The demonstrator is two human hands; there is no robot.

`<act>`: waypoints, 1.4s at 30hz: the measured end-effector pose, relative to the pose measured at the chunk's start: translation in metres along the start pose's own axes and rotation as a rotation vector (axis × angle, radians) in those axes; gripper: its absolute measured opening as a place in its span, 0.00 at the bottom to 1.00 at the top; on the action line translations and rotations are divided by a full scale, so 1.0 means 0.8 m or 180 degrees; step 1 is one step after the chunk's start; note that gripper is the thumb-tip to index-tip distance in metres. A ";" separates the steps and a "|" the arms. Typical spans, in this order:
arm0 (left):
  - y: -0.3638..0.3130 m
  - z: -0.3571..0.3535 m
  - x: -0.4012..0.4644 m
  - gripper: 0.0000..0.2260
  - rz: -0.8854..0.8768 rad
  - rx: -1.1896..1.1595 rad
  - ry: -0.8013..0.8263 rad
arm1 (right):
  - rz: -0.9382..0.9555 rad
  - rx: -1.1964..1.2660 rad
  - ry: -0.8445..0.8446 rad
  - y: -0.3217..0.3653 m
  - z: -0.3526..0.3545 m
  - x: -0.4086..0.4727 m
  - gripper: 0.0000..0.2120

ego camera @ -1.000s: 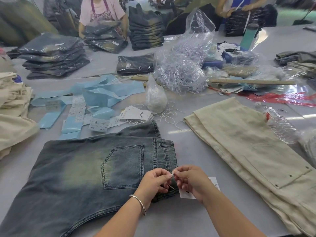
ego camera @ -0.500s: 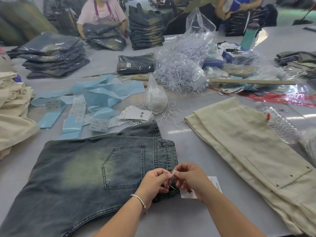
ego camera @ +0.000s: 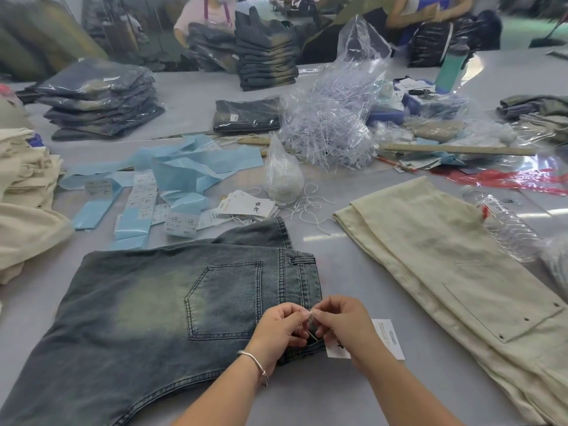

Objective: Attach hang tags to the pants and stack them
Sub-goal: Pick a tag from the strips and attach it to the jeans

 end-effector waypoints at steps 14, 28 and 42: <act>0.001 0.008 -0.007 0.06 -0.0115 -0.0080 0.0235 | 0.0113 -0.0242 0.0115 0.010 0.002 -0.003 0.05; -0.012 0.012 -0.009 0.08 -0.0150 0.0632 0.0123 | -0.0011 -0.1900 -0.0167 0.021 0.006 0.008 0.03; -0.029 0.393 -0.183 0.08 0.0647 0.2777 -0.2772 | -0.0652 -0.3496 -0.0071 0.044 -0.105 0.138 0.61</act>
Point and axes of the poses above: each hand's wrist, its own x-axis towards the middle knuckle, its own z-axis out of the back of the hand, y = z × x, the point moved 2 cm from there along x, towards the middle knuckle, and after that the axes turned 15 degrees about y, right-handed, at the moved point
